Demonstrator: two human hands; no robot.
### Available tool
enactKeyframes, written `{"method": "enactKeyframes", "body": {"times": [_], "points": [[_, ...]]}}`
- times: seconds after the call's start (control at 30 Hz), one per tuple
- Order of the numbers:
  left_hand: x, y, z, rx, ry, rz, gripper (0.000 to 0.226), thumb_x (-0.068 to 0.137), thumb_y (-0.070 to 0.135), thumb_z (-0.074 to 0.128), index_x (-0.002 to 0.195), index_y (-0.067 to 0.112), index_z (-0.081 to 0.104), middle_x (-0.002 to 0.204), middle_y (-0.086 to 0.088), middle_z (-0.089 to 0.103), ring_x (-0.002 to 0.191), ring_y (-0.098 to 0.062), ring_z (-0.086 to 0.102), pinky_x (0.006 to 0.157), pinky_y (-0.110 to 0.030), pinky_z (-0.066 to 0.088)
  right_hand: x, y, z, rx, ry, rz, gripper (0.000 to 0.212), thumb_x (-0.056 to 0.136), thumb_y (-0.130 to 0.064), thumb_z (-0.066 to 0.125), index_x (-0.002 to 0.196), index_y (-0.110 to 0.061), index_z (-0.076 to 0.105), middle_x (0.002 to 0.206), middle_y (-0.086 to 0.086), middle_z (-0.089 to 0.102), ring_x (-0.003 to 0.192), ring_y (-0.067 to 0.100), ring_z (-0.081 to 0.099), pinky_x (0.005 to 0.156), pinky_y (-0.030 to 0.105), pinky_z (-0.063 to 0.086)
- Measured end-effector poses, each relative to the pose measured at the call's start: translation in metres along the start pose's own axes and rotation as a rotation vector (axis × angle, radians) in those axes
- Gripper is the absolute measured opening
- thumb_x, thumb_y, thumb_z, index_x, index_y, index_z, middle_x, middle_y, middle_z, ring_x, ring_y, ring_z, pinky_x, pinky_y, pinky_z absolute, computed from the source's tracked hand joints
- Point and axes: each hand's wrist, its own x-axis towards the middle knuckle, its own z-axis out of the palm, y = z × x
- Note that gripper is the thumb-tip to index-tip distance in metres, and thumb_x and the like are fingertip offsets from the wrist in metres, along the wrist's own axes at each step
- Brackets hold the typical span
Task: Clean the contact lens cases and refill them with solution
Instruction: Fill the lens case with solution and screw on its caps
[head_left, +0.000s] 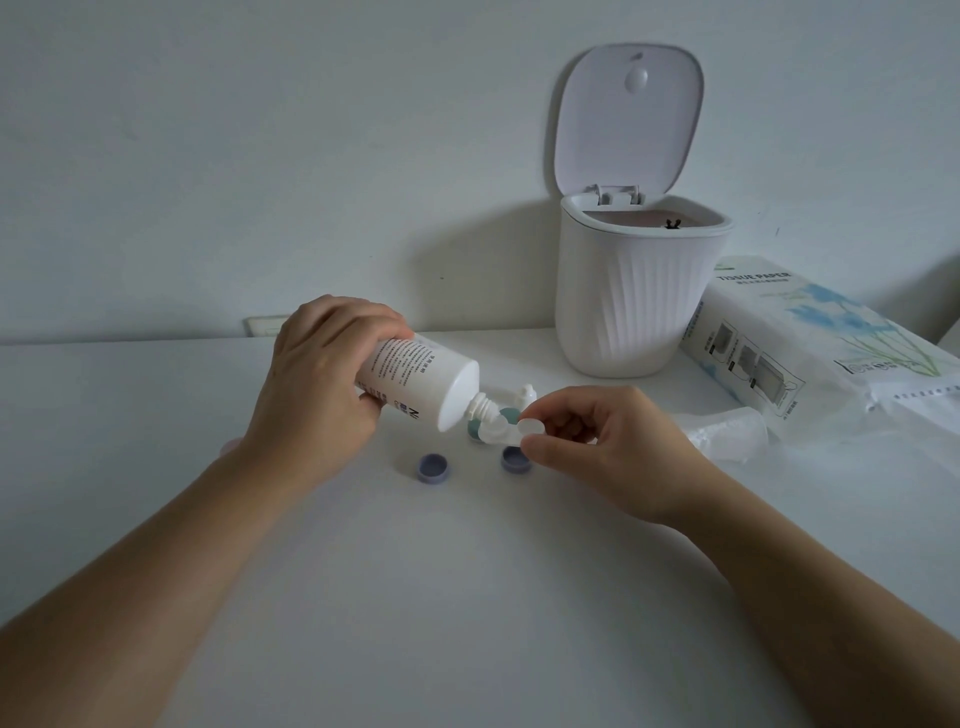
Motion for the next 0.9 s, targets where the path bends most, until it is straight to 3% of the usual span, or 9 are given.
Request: {"method": "enactKeyframes", "body": {"times": [0.23,0.47,0.6,0.67,0.8,0.9], "points": [[0.000,0.000,0.000,-0.054,-0.005,-0.027,0.064,0.058,-0.009,0.084,0.115,0.015,0.066,0.120,0.004,0.067,0.116,-0.028,0.052,0.099,-0.037,0.040,0.001,0.001,0.000,0.001,0.012,-0.008,0.010,0.083,-0.025,0.078,0.093,-0.027,0.077,0.066,-0.014,0.059,0.059,0.003,0.049,0.059,0.015,0.040],[-0.002,0.001,-0.003,-0.166,-0.027,-0.160,0.068,0.058,-0.005,0.091,0.119,0.012,0.066,0.119,0.004,0.065,0.117,-0.027,0.052,0.099,-0.036,0.041,0.001,0.001,-0.001,0.044,0.014,0.004,0.008,0.085,-0.021,0.077,0.091,-0.026,0.077,0.066,-0.015,0.060,0.058,0.002,0.049,0.058,0.013,0.040],[-0.005,0.001,-0.005,-0.270,-0.042,-0.320,0.073,0.060,0.000,0.091,0.121,0.028,0.062,0.113,0.025,0.056,0.114,-0.011,0.047,0.093,-0.009,0.034,0.002,0.000,-0.002,0.066,0.011,-0.001,0.010,0.086,-0.020,0.076,0.089,-0.030,0.077,0.065,-0.017,0.061,0.058,0.002,0.050,0.057,0.013,0.040],[-0.005,0.001,-0.007,-0.348,-0.039,-0.437,0.073,0.063,0.007,0.090,0.119,0.042,0.058,0.113,0.026,0.057,0.113,-0.007,0.051,0.086,-0.003,0.035,0.002,0.000,-0.003,0.071,0.018,-0.007,0.013,0.086,-0.020,0.076,0.088,-0.033,0.077,0.065,-0.017,0.059,0.058,0.003,0.050,0.057,0.012,0.040],[-0.002,0.001,-0.010,-0.471,-0.027,-0.601,0.066,0.065,0.015,0.091,0.111,0.046,0.056,0.109,0.030,0.063,0.104,0.010,0.057,0.076,-0.003,0.038,0.002,0.001,-0.003,0.087,0.011,-0.022,0.017,0.087,-0.018,0.075,0.090,-0.035,0.076,0.066,-0.016,0.060,0.060,0.005,0.050,0.059,0.014,0.041],[-0.001,0.002,-0.010,-0.552,-0.017,-0.679,0.064,0.064,0.018,0.093,0.113,0.041,0.059,0.109,0.029,0.067,0.105,0.007,0.061,0.087,-0.017,0.046,0.002,0.001,-0.003,0.088,0.000,-0.031,0.016,0.087,-0.016,0.075,0.090,-0.032,0.077,0.067,-0.016,0.061,0.060,0.004,0.051,0.060,0.014,0.042]]}}
